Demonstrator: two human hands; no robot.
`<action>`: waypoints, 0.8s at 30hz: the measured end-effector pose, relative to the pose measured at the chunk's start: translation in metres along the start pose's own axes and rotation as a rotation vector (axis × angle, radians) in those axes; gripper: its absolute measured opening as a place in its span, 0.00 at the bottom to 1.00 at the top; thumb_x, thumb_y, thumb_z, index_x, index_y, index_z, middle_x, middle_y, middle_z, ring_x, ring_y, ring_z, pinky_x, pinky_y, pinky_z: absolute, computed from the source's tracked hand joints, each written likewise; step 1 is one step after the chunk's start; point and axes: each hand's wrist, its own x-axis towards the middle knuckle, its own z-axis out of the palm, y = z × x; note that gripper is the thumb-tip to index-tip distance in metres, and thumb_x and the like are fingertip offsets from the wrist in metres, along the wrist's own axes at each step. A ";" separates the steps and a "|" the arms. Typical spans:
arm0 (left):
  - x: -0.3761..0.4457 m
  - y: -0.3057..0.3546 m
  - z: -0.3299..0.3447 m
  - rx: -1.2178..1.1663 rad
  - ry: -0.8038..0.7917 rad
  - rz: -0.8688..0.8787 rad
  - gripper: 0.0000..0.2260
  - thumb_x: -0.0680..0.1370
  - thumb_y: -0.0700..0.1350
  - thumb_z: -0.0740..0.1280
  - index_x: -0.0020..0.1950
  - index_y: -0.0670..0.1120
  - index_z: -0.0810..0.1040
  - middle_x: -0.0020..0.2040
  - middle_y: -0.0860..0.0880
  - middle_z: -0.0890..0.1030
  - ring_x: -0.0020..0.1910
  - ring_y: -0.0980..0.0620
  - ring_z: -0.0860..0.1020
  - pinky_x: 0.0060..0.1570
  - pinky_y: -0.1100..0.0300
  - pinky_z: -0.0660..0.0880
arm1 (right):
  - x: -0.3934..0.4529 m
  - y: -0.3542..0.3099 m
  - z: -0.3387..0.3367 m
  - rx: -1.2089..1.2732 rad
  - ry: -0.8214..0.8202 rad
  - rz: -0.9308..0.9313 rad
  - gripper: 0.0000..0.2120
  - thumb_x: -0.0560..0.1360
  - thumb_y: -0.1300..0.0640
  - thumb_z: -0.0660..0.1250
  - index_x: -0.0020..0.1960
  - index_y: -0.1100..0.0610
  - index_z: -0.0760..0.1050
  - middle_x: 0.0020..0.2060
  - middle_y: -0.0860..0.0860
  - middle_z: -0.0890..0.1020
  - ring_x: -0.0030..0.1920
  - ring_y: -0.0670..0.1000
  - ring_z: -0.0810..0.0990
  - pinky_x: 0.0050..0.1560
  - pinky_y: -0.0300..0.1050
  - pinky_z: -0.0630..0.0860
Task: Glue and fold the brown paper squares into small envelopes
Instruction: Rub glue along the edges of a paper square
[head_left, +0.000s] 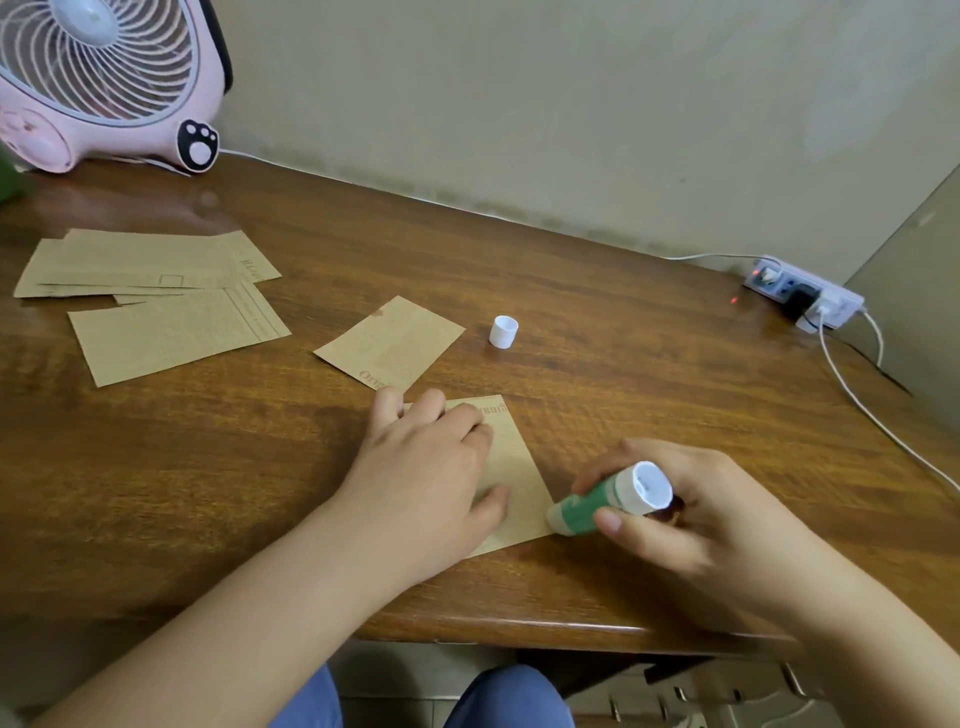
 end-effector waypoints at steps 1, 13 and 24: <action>-0.001 0.001 -0.003 -0.011 -0.017 -0.004 0.25 0.73 0.58 0.50 0.49 0.49 0.83 0.48 0.56 0.81 0.46 0.53 0.74 0.51 0.51 0.57 | -0.001 -0.001 -0.001 0.020 0.060 0.009 0.11 0.72 0.39 0.64 0.50 0.43 0.77 0.45 0.41 0.81 0.43 0.46 0.80 0.40 0.35 0.74; -0.006 0.024 -0.021 0.113 -0.065 -0.170 0.27 0.76 0.66 0.50 0.61 0.48 0.72 0.56 0.51 0.68 0.57 0.50 0.64 0.60 0.49 0.55 | 0.017 0.013 -0.001 -0.060 0.327 0.146 0.05 0.73 0.57 0.69 0.48 0.49 0.78 0.40 0.41 0.81 0.39 0.43 0.77 0.38 0.31 0.71; 0.017 0.014 -0.004 -0.086 -0.057 0.083 0.21 0.80 0.59 0.53 0.68 0.52 0.71 0.66 0.59 0.70 0.60 0.54 0.62 0.57 0.54 0.53 | 0.054 0.025 -0.005 -0.083 0.140 0.116 0.02 0.74 0.52 0.67 0.47 0.47 0.77 0.41 0.45 0.81 0.42 0.46 0.78 0.42 0.42 0.74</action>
